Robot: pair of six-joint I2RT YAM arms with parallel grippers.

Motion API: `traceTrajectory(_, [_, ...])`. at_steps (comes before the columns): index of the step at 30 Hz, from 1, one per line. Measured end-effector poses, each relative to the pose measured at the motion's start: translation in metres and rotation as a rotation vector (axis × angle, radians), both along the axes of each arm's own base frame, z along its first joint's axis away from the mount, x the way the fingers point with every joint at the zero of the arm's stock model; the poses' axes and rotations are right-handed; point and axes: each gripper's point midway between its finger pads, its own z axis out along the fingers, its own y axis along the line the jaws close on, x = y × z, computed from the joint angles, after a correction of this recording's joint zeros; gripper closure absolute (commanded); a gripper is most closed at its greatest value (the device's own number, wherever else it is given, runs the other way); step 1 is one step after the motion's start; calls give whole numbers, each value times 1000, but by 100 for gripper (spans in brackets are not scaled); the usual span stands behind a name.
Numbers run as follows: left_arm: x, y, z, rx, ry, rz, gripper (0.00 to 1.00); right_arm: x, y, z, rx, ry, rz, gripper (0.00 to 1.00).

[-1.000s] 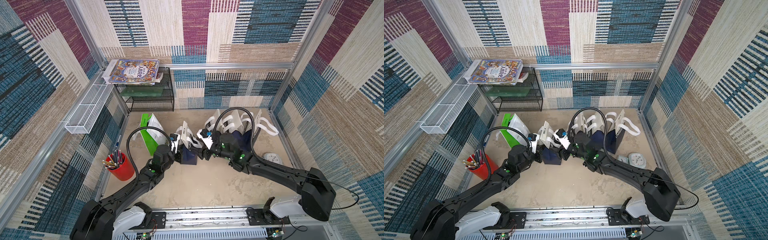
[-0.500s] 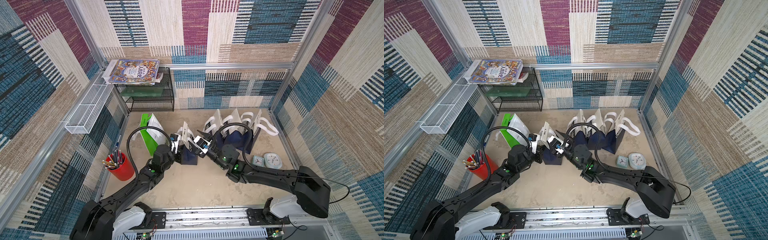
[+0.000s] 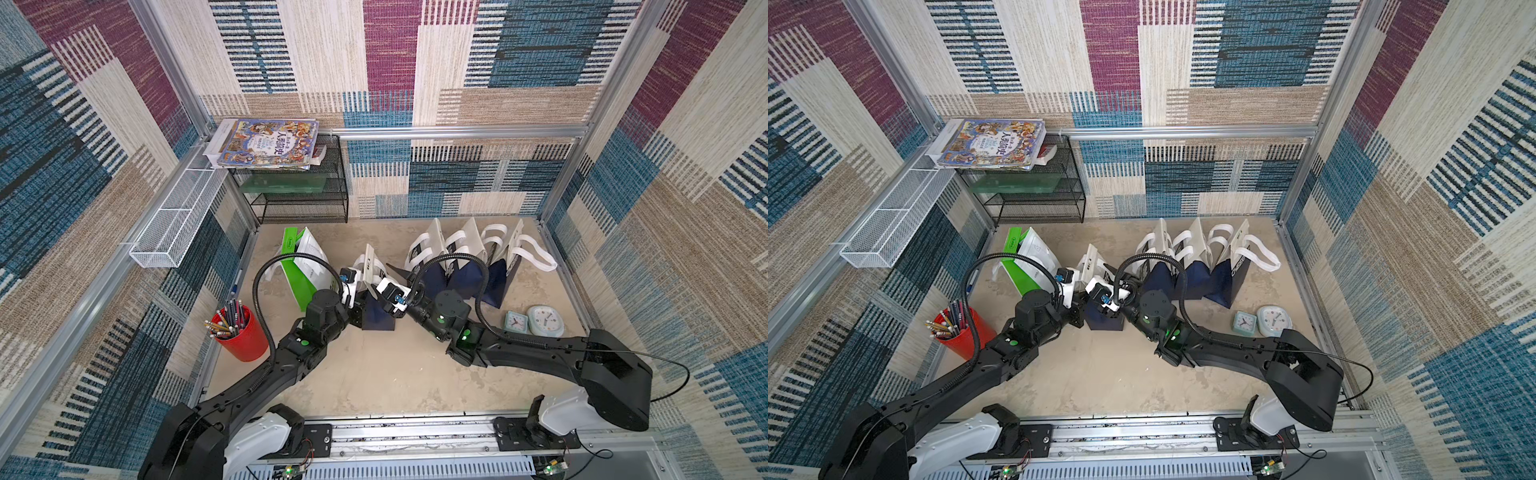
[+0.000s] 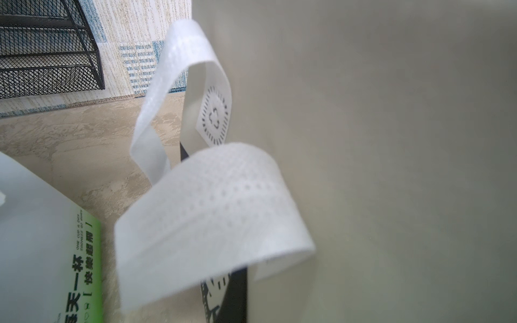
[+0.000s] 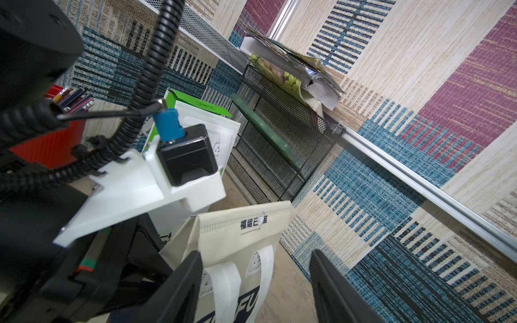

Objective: Open the takeout bag
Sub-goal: Open the takeout bag at the center of the board.

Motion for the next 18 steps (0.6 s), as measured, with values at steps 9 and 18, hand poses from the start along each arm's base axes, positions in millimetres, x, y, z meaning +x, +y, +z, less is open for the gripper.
traceTrajectory(9, [-1,0,1,1,0,0,100,0,6,-5,-24,7,6,37])
traceTrajectory(18, [-1,1,1,5,-5,-3,100,7,10,-9,-48,16,-18,40])
